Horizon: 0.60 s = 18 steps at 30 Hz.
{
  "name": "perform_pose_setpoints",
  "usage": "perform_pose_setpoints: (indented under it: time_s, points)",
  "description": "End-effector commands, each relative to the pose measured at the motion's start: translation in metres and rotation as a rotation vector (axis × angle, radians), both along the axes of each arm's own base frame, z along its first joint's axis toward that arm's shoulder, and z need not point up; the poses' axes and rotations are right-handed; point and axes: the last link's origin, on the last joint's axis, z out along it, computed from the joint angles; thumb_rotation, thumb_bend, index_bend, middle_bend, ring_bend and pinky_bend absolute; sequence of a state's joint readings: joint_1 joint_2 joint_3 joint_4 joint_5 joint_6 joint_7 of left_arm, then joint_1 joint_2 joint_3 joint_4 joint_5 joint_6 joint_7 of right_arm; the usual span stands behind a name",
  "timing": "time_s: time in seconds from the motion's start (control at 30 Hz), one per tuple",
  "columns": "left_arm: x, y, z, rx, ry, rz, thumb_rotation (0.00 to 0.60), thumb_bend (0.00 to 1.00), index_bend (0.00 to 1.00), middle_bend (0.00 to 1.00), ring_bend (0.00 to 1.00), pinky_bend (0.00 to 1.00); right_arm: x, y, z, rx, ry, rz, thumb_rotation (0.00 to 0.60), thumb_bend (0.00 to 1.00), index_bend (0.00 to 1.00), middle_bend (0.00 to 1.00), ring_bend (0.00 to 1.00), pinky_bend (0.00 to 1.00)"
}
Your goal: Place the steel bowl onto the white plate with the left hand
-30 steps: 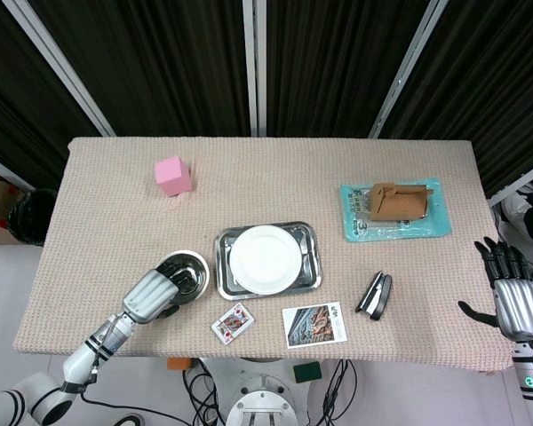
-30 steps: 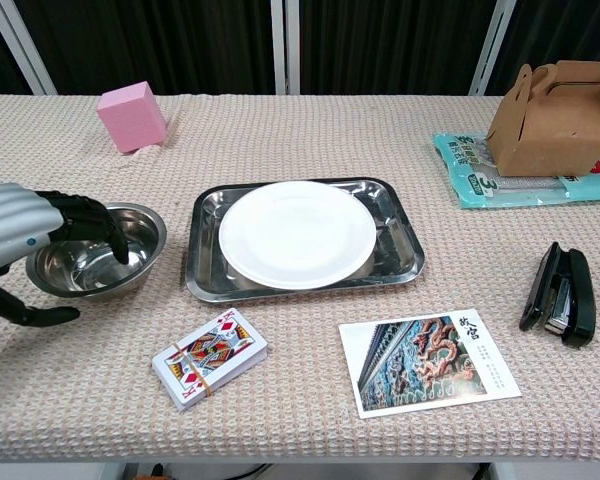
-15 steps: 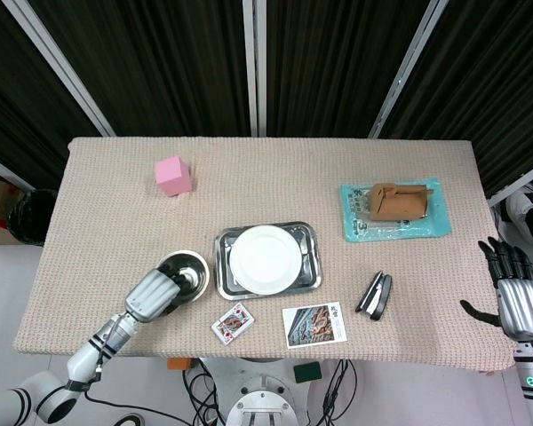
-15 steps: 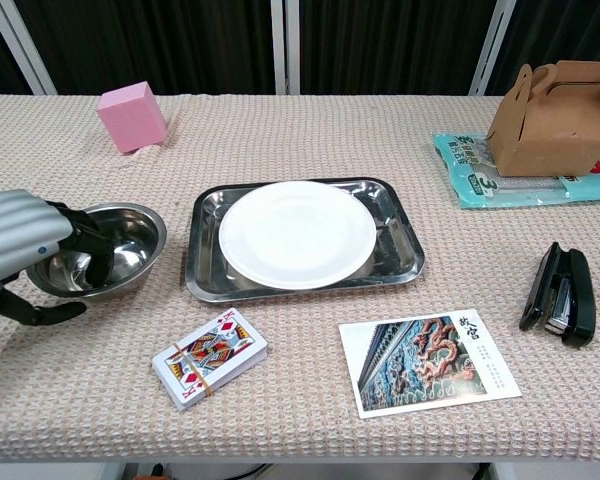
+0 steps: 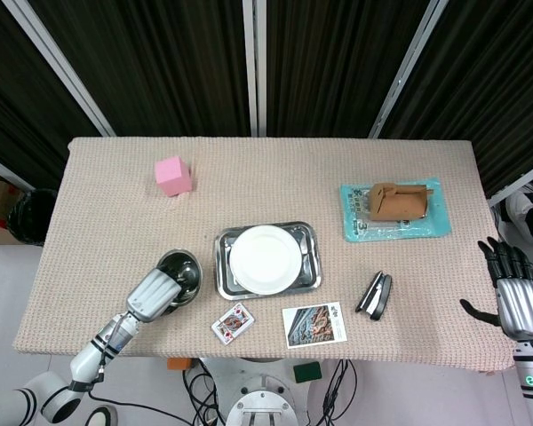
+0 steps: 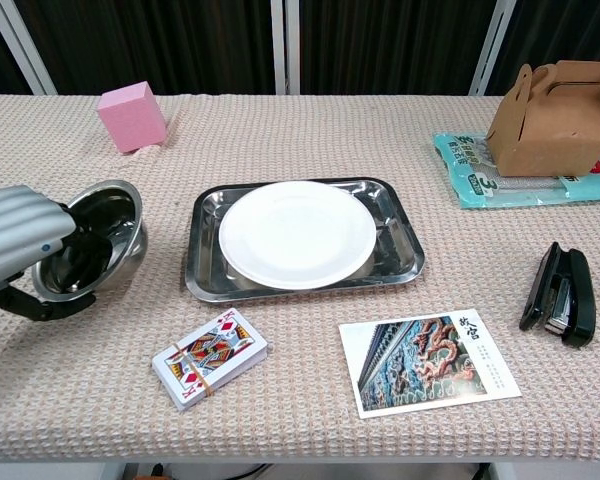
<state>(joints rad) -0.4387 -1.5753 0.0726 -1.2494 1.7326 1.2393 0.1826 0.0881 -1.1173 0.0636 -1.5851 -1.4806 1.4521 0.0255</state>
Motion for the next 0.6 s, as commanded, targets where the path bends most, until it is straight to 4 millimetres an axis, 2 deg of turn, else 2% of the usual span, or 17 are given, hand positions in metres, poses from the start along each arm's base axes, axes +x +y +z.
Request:
perform_pose_setpoints:
  time_s: [0.03, 0.2, 0.3, 0.47, 0.6]
  points:
    - [0.001, 0.001, 0.001, 0.009, -0.003, -0.009, 0.6, 0.41, 0.69, 0.69, 0.53, 0.54, 0.0, 0.0, 0.0, -0.001, 0.0, -0.001, 0.6, 0.12, 0.0, 0.0, 0.0, 0.0]
    - [0.007, 0.007, 0.008, 0.037, -0.009, -0.048, 0.6, 0.41, 0.7, 0.7, 0.54, 0.55, 0.0, -0.002, 0.001, -0.003, 0.001, 0.002, 0.6, 0.12, 0.0, 0.0, 0.0, 0.0]
    - [0.023, 0.019, 0.018, 0.069, 0.017, -0.119, 0.6, 0.41, 0.7, 0.7, 0.54, 0.55, 0.001, -0.003, 0.001, -0.003, 0.003, 0.006, 0.6, 0.12, 0.0, 0.0, 0.0, 0.0]
    - [0.071, 0.043, 0.027, 0.065, 0.033, -0.25, 0.6, 0.41, 0.7, 0.7, 0.55, 0.56, 0.001, -0.002, 0.002, -0.008, 0.001, 0.002, 0.6, 0.12, 0.0, 0.0, 0.0, 0.0]
    - [0.109, 0.055, 0.019, 0.013, 0.036, -0.306, 0.6, 0.42, 0.7, 0.7, 0.55, 0.56, 0.004, -0.003, 0.006, -0.02, 0.002, 0.008, 0.6, 0.13, 0.0, 0.0, 0.0, 0.0]
